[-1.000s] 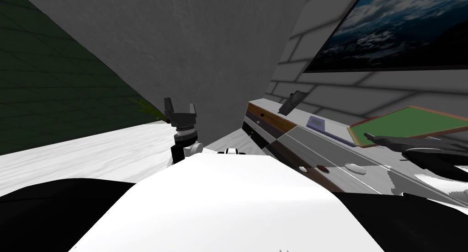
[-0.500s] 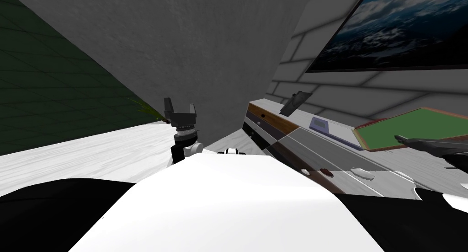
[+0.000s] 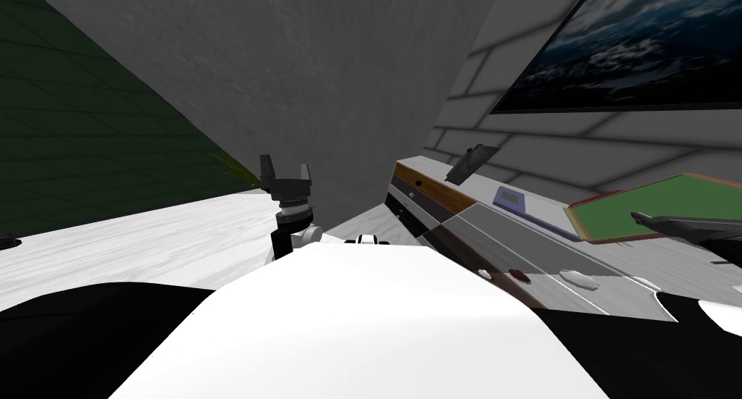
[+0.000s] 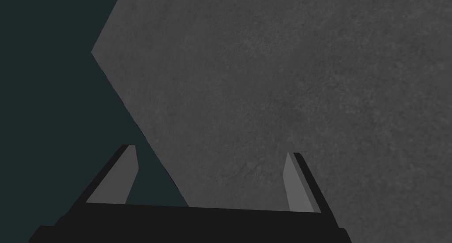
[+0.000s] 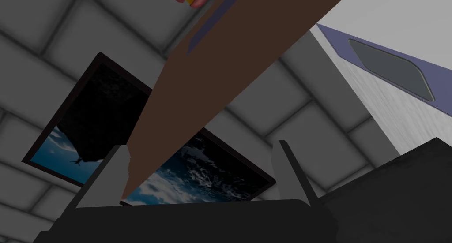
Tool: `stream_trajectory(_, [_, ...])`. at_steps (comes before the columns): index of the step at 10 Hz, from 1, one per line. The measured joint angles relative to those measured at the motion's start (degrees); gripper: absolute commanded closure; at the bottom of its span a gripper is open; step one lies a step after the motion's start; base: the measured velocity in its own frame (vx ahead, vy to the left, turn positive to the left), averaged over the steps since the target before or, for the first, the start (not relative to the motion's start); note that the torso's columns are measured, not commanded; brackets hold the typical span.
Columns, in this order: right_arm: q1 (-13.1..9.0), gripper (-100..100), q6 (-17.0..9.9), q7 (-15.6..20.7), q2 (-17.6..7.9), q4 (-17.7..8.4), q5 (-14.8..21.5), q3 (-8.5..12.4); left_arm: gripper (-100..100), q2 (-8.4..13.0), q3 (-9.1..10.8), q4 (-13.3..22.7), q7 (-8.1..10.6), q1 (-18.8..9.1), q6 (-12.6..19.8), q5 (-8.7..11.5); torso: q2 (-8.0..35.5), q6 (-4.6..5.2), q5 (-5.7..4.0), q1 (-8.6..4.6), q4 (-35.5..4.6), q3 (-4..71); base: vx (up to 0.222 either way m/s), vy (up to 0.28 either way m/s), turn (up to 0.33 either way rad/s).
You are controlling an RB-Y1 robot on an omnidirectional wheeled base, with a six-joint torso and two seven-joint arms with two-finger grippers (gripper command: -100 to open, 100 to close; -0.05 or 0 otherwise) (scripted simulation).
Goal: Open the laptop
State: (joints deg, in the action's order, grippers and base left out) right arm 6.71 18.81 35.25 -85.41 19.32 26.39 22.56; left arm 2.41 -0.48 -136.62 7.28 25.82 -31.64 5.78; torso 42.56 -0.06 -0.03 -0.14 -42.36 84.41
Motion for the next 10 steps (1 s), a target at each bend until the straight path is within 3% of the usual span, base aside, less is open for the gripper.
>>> stream_trajectory(2, [1.8,-100,-3.7,-3.3,0.1,3.6,-0.1,-1.9,0,0.0,0.0,0.0,0.0,0.0,0.0,0.0,-0.2,0.05,0.03,0.11,0.1,0.1,-0.099,-0.039,0.055])
stream_trajectory(4, [-2.0,-100,-5.0,-5.0,-0.3,2.4,0.9,-5.4,0,0.0,0.0,0.0,0.0,0.0,0.0,0.0,-0.4,0.03,0.06,0.2,0.1,0.3,-0.074,-0.02,0.063])
stream_trajectory(9, [-3.6,-100,-9.6,-10.1,-1.2,4.8,1.6,-12.1,0,0.0,0.0,0.0,0.0,0.0,0.0,0.0,-0.3,0.02,0.04,0.12,0.1,0.2,-0.059,-0.018,0.05])
stream_trajectory(10, [-5.3,-100,-10.0,-10.7,-1.3,4.0,2.1,-13.6,0,0.0,0.0,0.0,0.0,0.0,0.0,0.0,-0.2,0.08,0.02,0.11,0.1,0.1,-0.103,-0.023,0.08])
